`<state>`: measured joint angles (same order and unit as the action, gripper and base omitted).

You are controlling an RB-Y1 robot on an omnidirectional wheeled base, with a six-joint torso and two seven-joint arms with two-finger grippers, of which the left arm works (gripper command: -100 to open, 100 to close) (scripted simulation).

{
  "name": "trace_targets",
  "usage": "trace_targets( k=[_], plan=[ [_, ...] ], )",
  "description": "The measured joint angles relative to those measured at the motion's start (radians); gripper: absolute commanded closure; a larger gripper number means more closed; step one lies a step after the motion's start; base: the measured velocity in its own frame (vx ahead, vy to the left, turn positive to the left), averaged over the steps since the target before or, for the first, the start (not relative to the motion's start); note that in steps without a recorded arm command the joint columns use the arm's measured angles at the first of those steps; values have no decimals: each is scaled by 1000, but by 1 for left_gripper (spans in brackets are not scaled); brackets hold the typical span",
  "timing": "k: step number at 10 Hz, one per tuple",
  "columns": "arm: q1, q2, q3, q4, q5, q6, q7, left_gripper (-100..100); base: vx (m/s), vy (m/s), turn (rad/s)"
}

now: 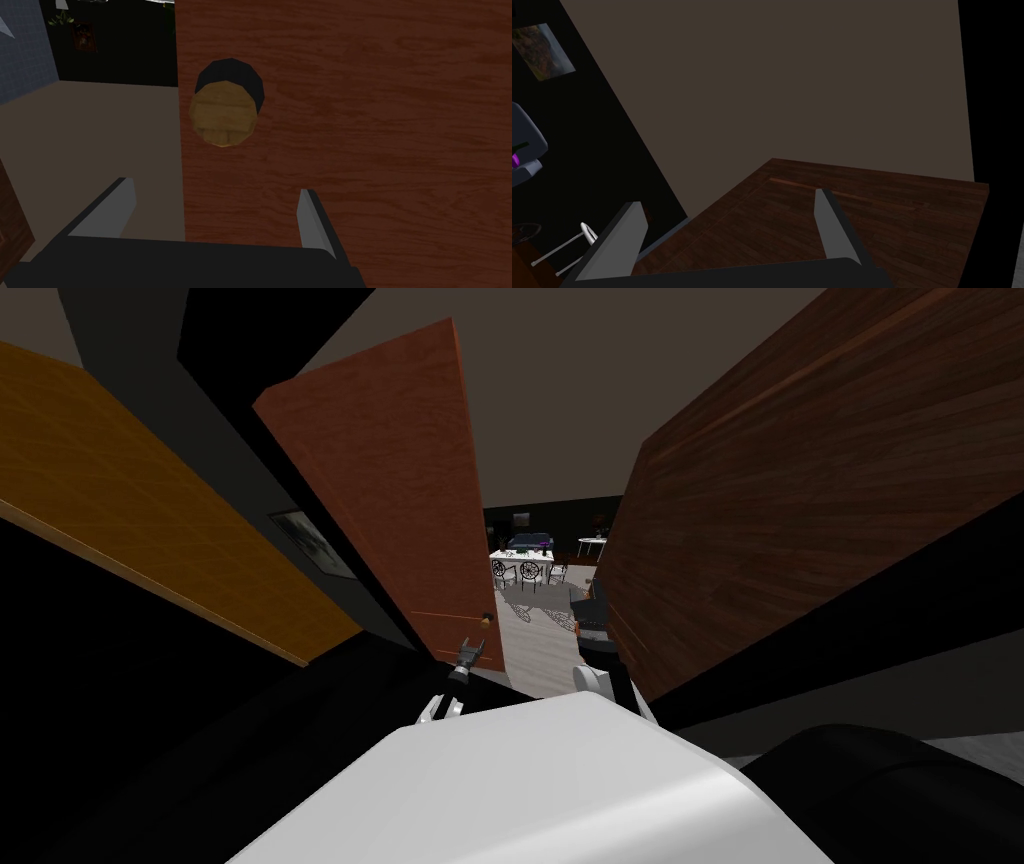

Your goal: Push the door open

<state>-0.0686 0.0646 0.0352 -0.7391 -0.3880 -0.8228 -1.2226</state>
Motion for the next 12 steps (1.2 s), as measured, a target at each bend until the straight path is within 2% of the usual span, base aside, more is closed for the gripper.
trace_targets(
  k=[3, 5, 6, 12],
  plan=[
    [-2, -4, 6, 5, 3, -1, -9, -100, 200, -50, -25],
    [-2, -13, 10, 6, 5, -2, -15, -100, 138, -23, -11],
    [-3, -14, 10, 5, 5, -1, -16, 100, -14, -4, -11],
    [0, -14, 8, 9, 3, 1, -16, 100, -11, 0, -1]
  ],
)
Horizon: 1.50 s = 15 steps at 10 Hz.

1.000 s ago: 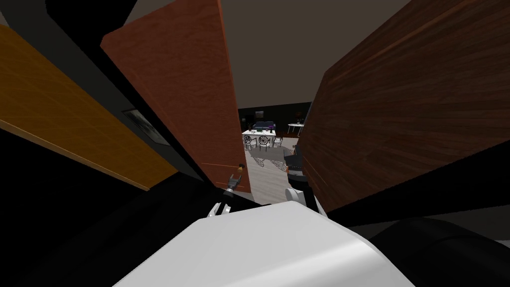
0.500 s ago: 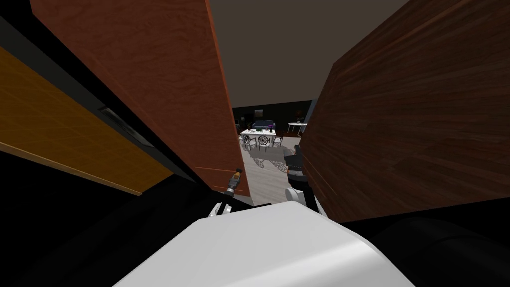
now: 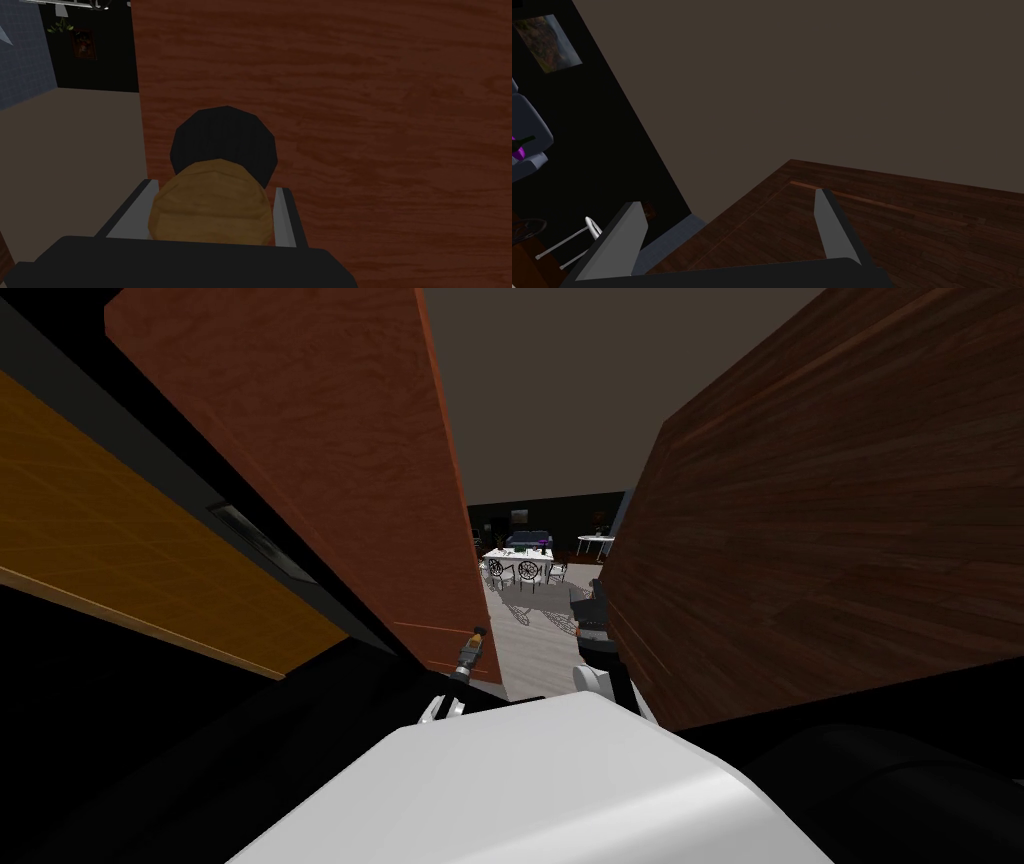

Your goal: Push the door open

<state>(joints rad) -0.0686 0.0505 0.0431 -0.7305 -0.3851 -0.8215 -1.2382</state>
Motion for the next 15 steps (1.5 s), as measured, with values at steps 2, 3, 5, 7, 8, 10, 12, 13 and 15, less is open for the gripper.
trace_targets(
  k=[2, 3, 5, 7, 8, 10, 12, 13, 15],
  plan=[
    [2, 2, -3, 3, 9, 2, 32, 100, 28, -13, 2],
    [1, 4, -5, 8, 16, 0, 56, 100, 30, -14, -4],
    [-2, 7, -8, 14, 30, -2, 105, 100, 31, -15, -1],
    [-14, 8, -9, 29, 44, -5, 147, 100, 33, -13, -7],
    [-4, 10, -15, 13, 51, 0, 177, 100, 39, -14, 1],
    [-12, 11, -17, 30, 69, -7, 232, 100, 46, -20, -3],
    [-18, 14, -19, 37, 83, -9, 277, 100, 30, -16, 1],
    [-24, 14, -19, 46, 90, -11, 296, 100, 40, -16, 0],
    [-29, 16, -22, 50, 105, -11, 342, 100, 31, -14, -4]
  ],
)
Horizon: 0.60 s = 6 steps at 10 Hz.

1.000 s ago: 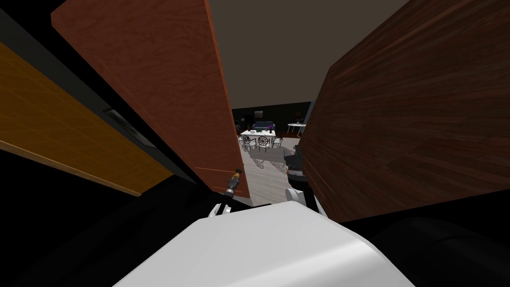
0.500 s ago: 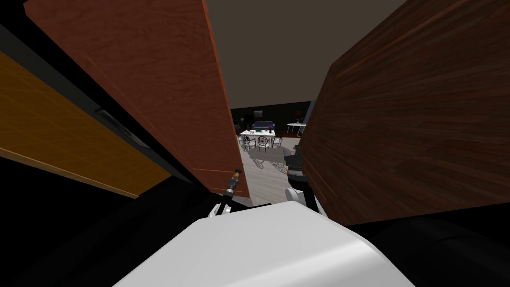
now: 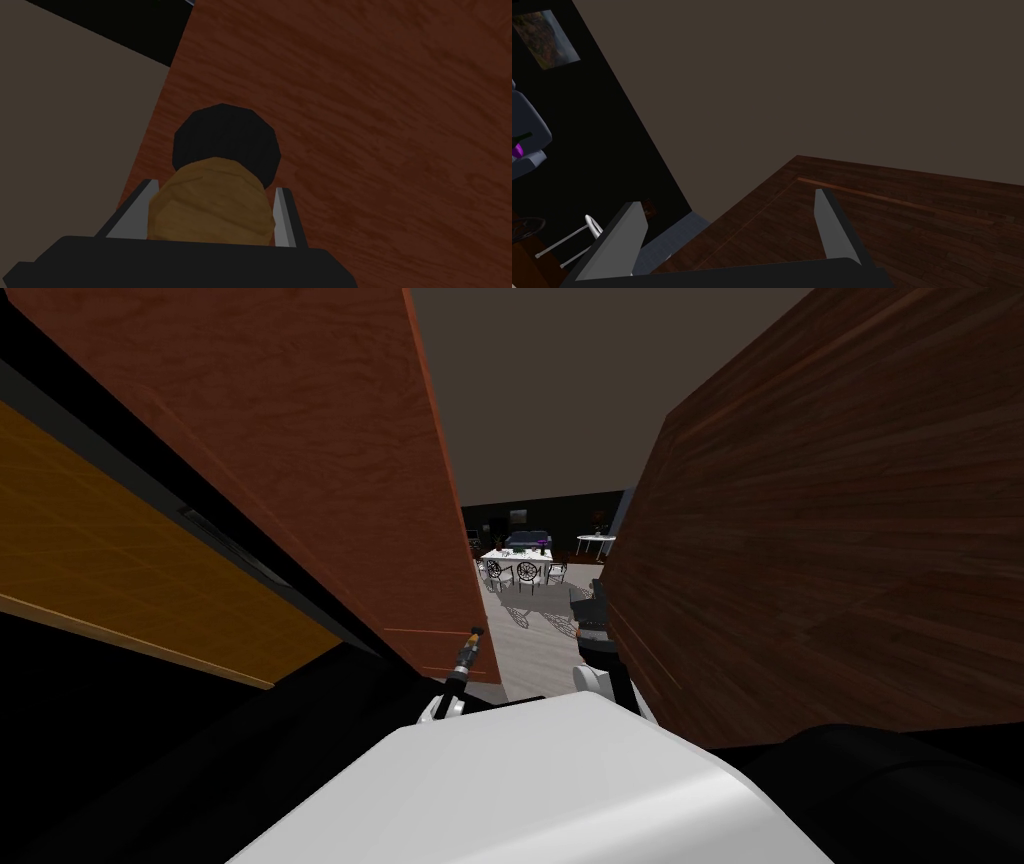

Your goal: Push the door open

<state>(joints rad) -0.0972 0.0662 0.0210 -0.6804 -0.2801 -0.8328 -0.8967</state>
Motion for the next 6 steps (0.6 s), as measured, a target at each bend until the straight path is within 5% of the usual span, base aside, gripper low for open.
trace_targets(
  k=[6],
  plan=[
    [-9, 4, -9, 12, 47, -5, 144, 100, 37, -14, -1]
  ],
)
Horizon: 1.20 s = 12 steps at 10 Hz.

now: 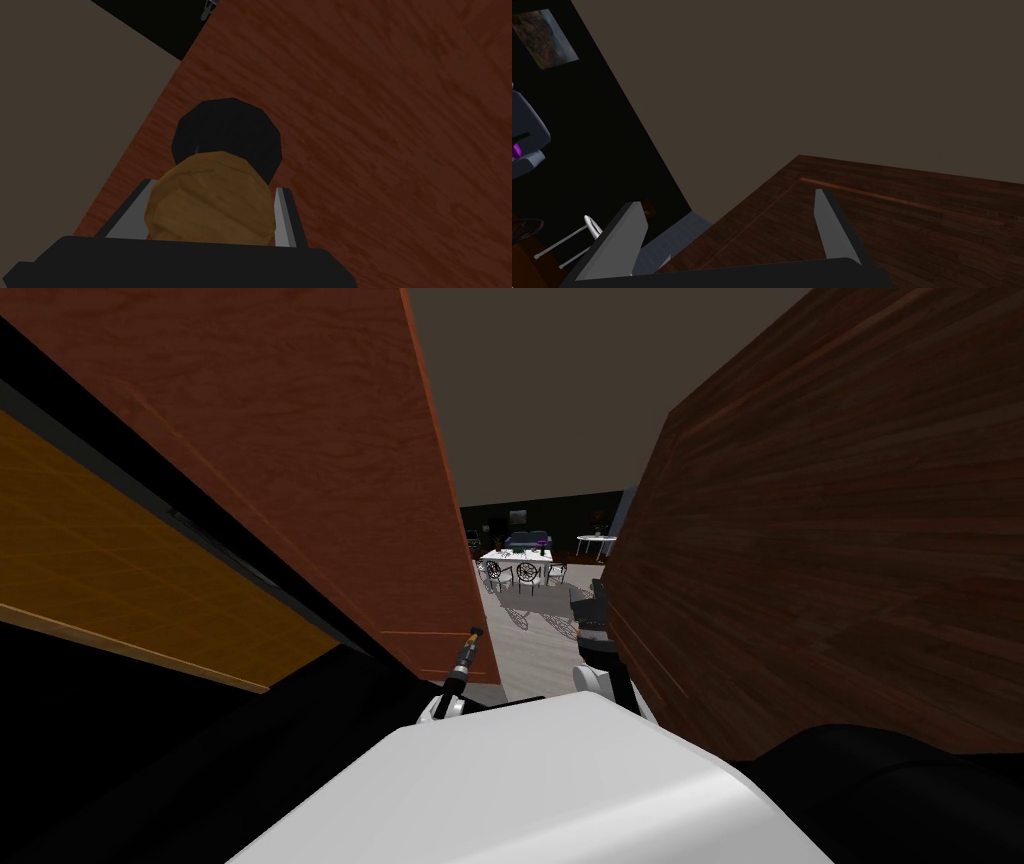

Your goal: Push the door open

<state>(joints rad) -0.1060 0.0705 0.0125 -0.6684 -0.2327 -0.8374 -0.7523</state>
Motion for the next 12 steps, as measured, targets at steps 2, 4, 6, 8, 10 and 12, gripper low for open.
trace_targets(
  k=[2, 4, 6, 8, 10, 12],
  plan=[
    [-10, 4, -3, 13, 22, -5, 56, 100, 49, -16, 8],
    [-4, 4, -7, -1, 36, 0, 105, 100, 46, -9, -4],
    [-14, 8, -9, 12, 55, -3, 159, 100, 40, -19, 4],
    [-27, 8, -10, 33, 79, -11, 214, 100, 46, -18, 3],
    [-19, 13, -15, 10, 94, 1, 271, 100, 50, -15, 11],
    [-28, 12, -15, 27, 116, -7, 322, 100, 44, -6, -1]
  ],
)
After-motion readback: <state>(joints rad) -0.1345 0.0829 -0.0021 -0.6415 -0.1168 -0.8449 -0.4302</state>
